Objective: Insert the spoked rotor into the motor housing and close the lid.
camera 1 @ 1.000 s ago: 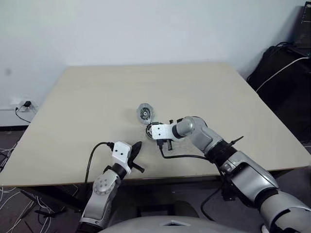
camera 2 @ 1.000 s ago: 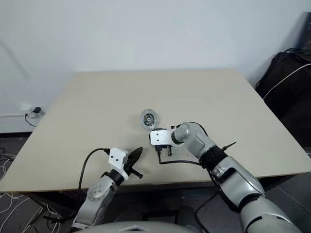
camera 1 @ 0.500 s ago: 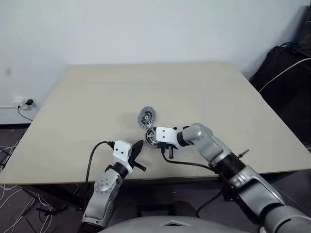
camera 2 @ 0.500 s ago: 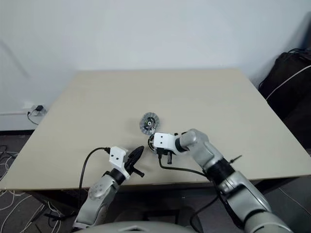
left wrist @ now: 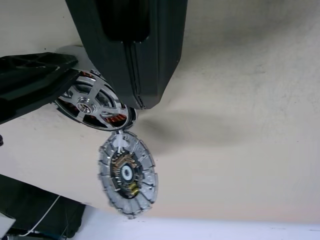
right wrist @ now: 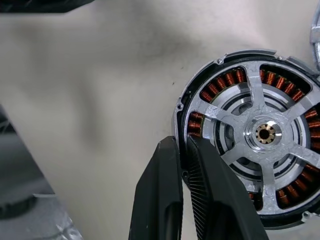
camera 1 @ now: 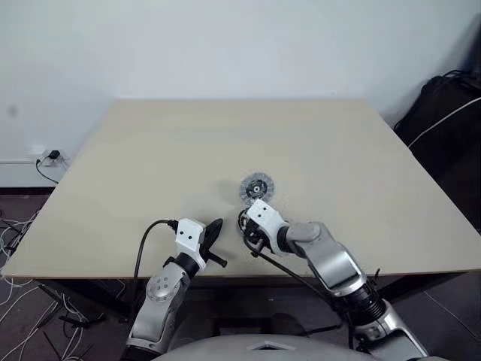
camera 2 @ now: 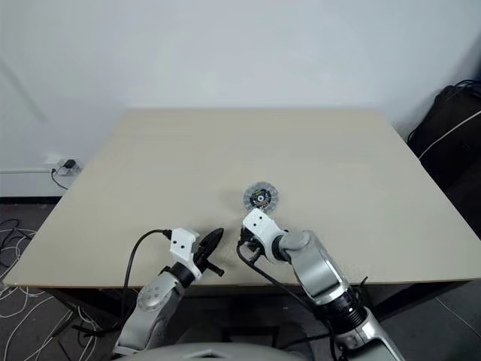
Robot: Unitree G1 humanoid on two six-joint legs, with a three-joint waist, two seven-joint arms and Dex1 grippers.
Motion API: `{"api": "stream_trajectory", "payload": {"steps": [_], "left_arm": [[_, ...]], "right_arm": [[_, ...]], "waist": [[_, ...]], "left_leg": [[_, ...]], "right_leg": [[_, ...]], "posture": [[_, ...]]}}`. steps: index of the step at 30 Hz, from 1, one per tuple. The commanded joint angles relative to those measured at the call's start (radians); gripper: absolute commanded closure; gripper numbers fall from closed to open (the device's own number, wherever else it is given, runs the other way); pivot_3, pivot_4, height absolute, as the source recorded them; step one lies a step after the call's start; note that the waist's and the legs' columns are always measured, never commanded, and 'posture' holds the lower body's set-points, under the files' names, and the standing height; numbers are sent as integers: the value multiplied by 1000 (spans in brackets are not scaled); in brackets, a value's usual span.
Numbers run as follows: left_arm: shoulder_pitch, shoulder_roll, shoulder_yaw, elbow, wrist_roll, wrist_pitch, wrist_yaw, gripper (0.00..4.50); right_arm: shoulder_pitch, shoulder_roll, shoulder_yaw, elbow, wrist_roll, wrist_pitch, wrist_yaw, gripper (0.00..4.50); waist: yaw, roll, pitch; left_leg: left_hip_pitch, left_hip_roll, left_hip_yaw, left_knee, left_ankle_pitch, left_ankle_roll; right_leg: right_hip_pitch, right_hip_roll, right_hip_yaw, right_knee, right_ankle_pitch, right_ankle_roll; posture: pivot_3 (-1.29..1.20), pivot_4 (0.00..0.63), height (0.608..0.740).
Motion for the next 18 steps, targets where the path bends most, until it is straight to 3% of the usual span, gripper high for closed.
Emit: {"api": "stream_trajectory", "payload": {"steps": [1, 7, 13, 18], "left_arm": [[-13, -3, -8, -36, -9, 1, -6, 4500], [-11, 0, -7, -41, -10, 7, -9, 4500], [-8, -3, -3, -24, -10, -7, -10, 4500], [-7, 0, -4, -22, -11, -9, -15, 4500]], "right_arm": [[-41, 50, -32, -14, 31, 61, -66, 4471], [-109, 163, -118, 82, 78, 129, -172, 4471], [-155, 154, -87, 109, 113, 77, -198, 2593], [-201, 106, -90, 29, 200, 64, -130, 2593]], "waist": [[0, 0, 0], [-10, 0, 0], [-18, 0, 0], [-26, 1, 1]], "left_leg": [[0, 0, 0, 0, 0, 0], [0, 1, 0, 0, 1, -1], [2, 0, 0, 0, 1, 0], [1, 1, 0, 0, 1, 0]], "right_leg": [[0, 1, 0, 0, 0, 0], [1, 5, 1, 1, 0, 0], [1, 5, 1, 0, 0, 1], [3, 6, 2, 0, 0, 0]], "posture": [[0, 0, 740], [0, 0, 740], [0, 0, 740], [0, 0, 740]]}}
